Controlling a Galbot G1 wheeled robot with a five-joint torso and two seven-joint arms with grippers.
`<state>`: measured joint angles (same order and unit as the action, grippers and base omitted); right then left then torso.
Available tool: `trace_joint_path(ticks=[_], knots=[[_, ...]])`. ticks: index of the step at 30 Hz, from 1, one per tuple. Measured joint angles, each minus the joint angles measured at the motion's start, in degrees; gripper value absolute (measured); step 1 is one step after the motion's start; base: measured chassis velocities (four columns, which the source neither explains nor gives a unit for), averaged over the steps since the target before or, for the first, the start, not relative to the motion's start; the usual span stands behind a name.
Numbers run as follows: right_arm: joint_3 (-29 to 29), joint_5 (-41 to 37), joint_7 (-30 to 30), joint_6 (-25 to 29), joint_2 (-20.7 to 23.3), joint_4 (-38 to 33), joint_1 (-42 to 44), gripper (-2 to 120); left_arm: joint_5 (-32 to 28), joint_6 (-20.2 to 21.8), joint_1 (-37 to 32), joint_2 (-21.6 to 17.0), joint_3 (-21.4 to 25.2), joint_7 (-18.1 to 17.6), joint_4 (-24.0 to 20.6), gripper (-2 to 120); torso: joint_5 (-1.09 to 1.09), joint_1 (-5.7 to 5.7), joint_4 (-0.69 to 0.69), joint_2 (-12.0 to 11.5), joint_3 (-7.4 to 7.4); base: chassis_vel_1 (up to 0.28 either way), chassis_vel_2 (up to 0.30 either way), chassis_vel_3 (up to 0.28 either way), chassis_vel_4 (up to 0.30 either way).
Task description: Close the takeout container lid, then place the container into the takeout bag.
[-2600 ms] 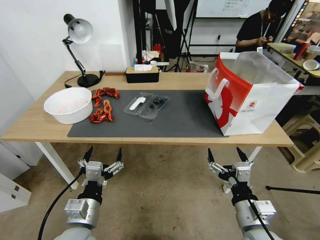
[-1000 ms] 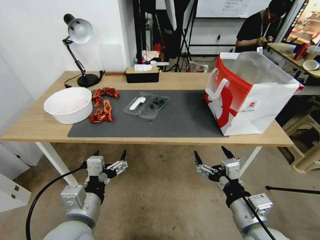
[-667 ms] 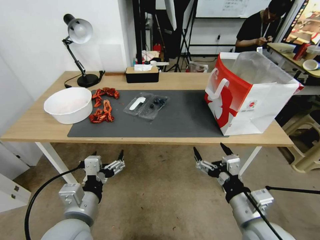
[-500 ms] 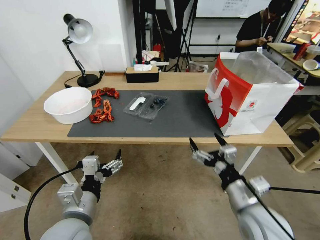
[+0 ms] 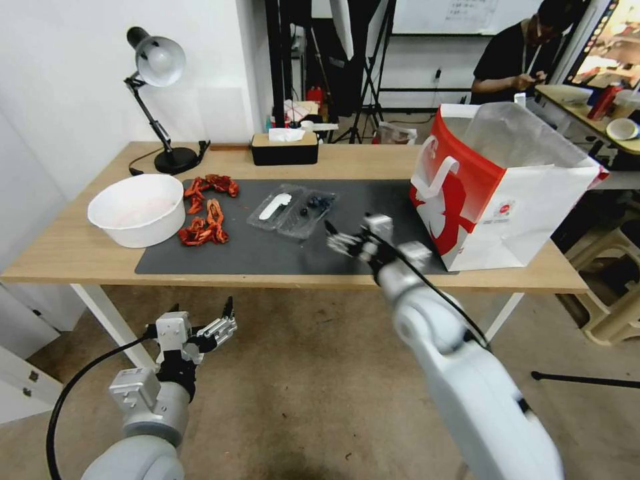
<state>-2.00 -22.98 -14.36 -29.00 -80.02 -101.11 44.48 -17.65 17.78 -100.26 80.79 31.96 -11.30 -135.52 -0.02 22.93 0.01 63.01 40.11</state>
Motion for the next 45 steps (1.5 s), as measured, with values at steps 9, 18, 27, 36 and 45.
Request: trace_joint_path(ticks=[9,18,27,36,45], knots=[[5.34,-4.52,-13.77,-10.3,-5.35,8.17,-9.19,100,-0.1,-1.07,-0.02,0.26,0.32,-0.13,1.02,100,0.01,0.0,0.0,0.0,0.0,0.0,0.0,0.0,0.0],[7.72,-9.98,-20.5,-13.48,-7.44,13.12,-11.52,100,-0.01,-2.29,-0.64,0.62,0.12,-0.23,1.13,100,0.02,-0.01,-0.02,0.0,0.0,0.0,0.0,0.0,0.0],[7.75,-12.62,-22.42,-13.31,-7.59,13.84,-11.72,100,0.26,-2.92,-1.01,0.62,0.17,-0.42,0.75,100,0.02,-0.01,-0.01,0.0,0.0,0.0,0.0,0.0,0.0],[7.32,-15.44,-24.57,-13.16,-7.29,14.01,-11.63,100,0.48,-3.06,-0.88,0.76,-0.09,-0.54,0.79,100,0.03,-0.01,-0.01,0.01,0.0,0.0,0.0,0.0,0.0],[6.69,-17.36,-26.6,-13.11,-6.73,13.65,-11.44,100,0.57,-3.37,-0.77,0.69,-0.25,-0.71,1.12,100,0.02,-0.01,-0.01,0.02,0.0,0.0,0.0,0.0,0.0]])
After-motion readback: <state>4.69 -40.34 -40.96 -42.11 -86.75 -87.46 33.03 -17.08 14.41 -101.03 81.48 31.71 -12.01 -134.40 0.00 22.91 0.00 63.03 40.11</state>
